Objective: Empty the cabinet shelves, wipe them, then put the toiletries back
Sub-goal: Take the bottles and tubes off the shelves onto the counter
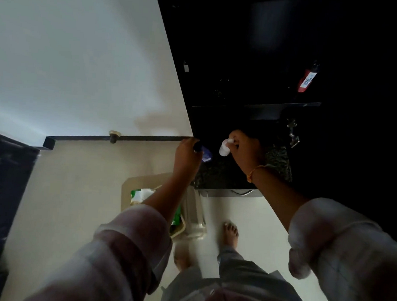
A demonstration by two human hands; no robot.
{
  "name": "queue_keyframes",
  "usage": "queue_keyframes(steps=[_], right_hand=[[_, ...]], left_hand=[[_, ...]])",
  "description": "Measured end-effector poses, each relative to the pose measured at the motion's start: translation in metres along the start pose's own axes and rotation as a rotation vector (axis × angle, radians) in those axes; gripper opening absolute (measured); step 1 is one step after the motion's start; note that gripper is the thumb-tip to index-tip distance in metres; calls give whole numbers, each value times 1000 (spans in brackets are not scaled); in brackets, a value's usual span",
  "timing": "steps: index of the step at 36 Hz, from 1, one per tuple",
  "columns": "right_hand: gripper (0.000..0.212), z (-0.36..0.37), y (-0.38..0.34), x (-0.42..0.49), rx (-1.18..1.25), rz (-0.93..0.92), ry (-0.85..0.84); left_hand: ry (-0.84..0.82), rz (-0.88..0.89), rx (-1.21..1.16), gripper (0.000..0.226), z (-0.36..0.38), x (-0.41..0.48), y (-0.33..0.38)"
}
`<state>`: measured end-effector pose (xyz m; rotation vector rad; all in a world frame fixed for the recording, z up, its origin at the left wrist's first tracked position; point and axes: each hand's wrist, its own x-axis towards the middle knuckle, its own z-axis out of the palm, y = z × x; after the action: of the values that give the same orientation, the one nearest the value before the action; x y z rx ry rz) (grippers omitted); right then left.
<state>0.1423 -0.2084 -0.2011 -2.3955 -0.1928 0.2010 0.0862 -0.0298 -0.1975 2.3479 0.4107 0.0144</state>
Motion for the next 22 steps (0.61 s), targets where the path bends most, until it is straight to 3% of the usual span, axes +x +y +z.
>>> queue_keyframes(steps=[22], right_hand=[[25, 27, 12, 26, -46, -75, -122]], left_hand=[[-62, 15, 53, 29, 28, 32, -1]])
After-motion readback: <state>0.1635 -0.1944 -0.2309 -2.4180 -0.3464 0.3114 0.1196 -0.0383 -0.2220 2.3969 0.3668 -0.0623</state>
